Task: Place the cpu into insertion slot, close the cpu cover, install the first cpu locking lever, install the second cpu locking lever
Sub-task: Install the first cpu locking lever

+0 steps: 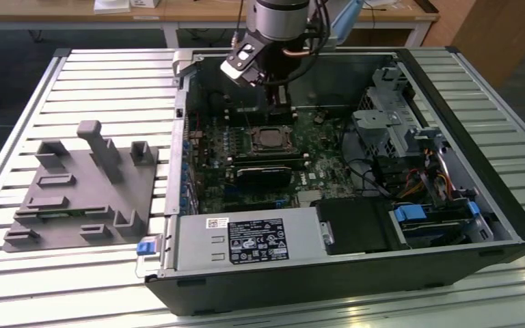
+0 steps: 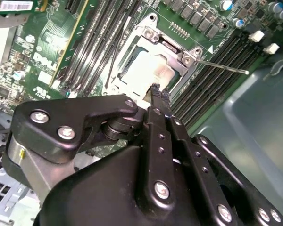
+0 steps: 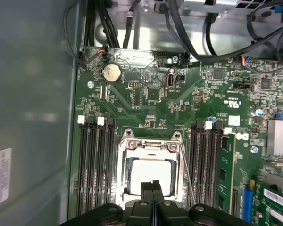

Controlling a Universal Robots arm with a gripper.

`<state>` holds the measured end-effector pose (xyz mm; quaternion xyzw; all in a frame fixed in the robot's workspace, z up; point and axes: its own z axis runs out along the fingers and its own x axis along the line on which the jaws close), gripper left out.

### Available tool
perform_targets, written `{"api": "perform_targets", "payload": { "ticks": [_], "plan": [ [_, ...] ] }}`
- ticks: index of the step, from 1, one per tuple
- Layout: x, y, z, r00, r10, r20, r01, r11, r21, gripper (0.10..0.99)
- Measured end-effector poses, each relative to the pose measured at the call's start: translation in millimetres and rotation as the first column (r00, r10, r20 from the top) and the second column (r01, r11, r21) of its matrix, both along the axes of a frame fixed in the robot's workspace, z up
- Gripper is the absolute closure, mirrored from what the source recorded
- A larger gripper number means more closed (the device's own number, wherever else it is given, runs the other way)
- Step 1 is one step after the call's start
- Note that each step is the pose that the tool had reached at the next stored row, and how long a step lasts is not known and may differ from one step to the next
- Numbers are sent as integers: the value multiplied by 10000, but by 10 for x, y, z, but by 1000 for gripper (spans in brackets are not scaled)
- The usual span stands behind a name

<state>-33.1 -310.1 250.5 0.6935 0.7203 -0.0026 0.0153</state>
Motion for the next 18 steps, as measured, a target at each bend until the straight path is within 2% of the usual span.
{"api": "perform_targets", "payload": {
  "ticks": [3,5,10,14,18],
  "plan": [
    [0,0,64,10000,3,-1,-3,10000,-7,980],
    [0,0,71,10000,61,1,-61,10000,-5,980],
    [0,0,72,9963,856,0,-856,9963,-7,980],
    [0,0,72,9874,1581,0,-1581,9874,-7,980],
    [0,0,72,9735,2286,0,-2286,9735,-7,980]
  ]
}}
